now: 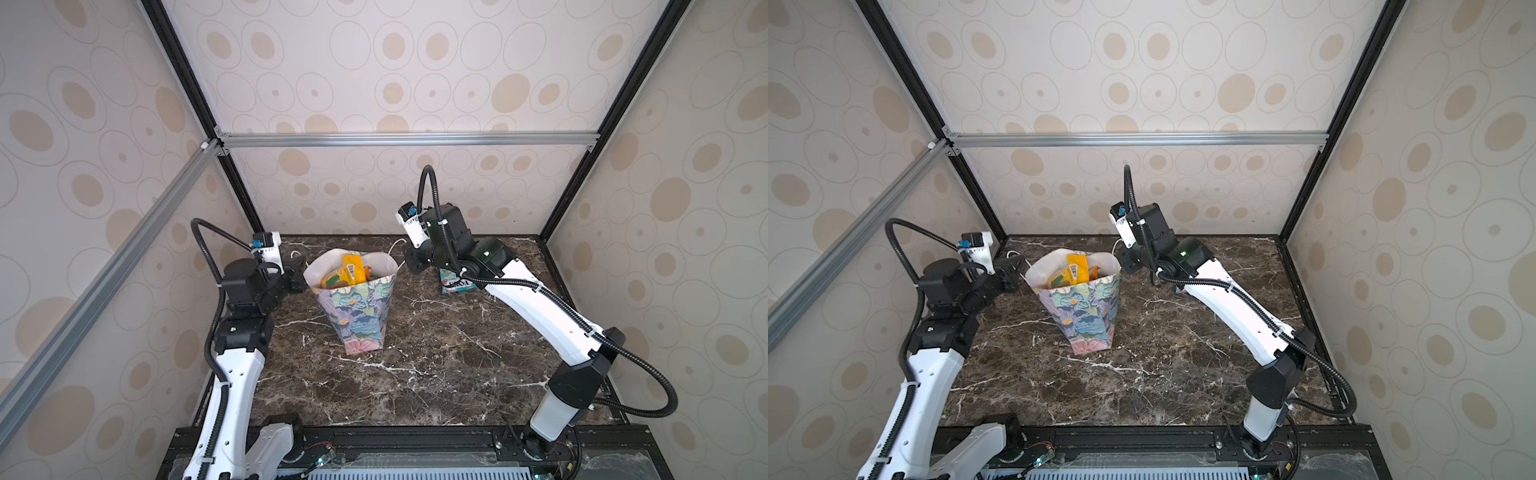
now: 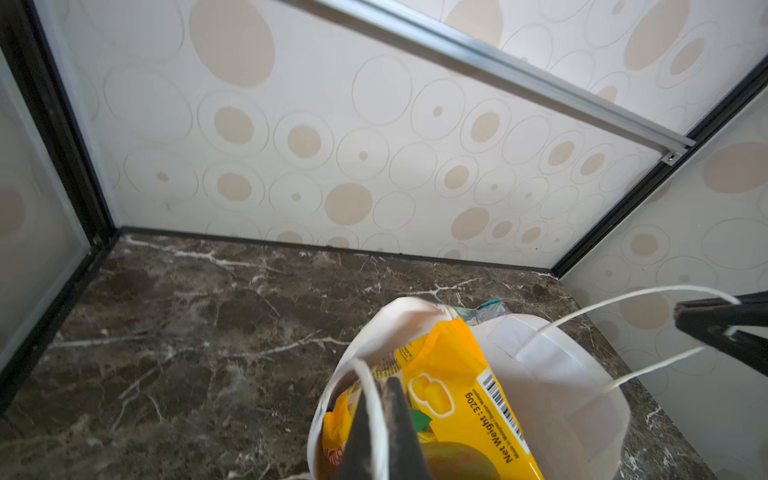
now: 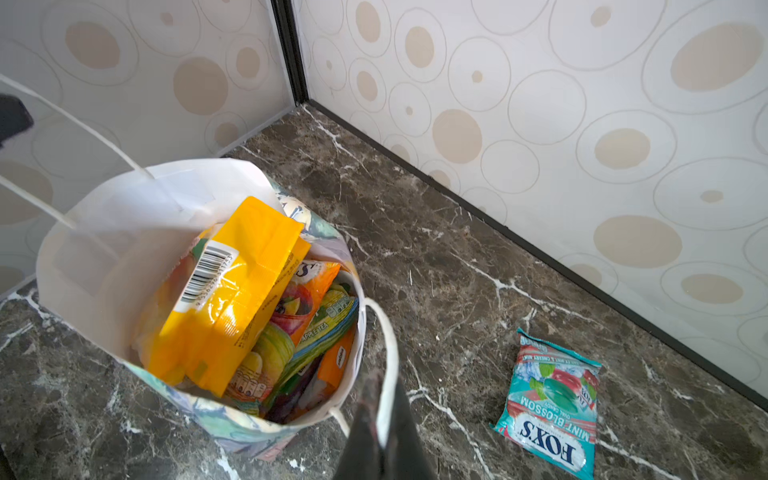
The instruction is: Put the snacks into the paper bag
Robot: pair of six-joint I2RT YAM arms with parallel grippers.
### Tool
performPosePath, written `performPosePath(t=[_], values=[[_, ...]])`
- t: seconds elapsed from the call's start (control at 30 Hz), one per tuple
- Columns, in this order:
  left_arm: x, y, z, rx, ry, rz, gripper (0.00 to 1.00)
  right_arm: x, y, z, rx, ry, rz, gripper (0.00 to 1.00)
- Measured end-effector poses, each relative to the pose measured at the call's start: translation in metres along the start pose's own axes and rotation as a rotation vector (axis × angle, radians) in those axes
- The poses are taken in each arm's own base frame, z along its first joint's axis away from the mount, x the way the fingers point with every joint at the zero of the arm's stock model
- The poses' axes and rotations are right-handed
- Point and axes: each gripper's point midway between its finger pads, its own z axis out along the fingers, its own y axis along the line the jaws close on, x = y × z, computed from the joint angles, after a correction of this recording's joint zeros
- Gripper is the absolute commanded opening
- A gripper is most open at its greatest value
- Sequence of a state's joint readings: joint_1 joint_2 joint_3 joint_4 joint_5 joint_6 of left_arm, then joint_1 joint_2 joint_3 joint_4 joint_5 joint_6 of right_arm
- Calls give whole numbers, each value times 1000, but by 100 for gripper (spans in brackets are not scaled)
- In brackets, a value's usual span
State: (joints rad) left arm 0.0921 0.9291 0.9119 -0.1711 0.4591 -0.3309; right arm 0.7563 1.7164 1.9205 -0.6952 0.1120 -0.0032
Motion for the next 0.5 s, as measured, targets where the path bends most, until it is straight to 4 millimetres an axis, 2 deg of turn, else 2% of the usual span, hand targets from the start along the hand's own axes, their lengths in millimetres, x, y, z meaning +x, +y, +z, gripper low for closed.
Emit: performPosePath(t=[0.07,0.13,0.27,0.33,0.5], values=[[13,5,-1,-20,25,-17,0,1,-4,0,15,7,1,39],[18,6,-5,-31,28,-22,0,-5,-9,-7,29,-3,-1,48],[13,4,-13,-40,-7,-10,0,-30,-7,-26,64,-71,-2,55],[10,3,-15,-37,-18,-5,0,-43,11,-37,57,-113,-27,57],[12,2,-12,-24,-7,-7,0,-77,79,-60,-59,-215,-73,61]])
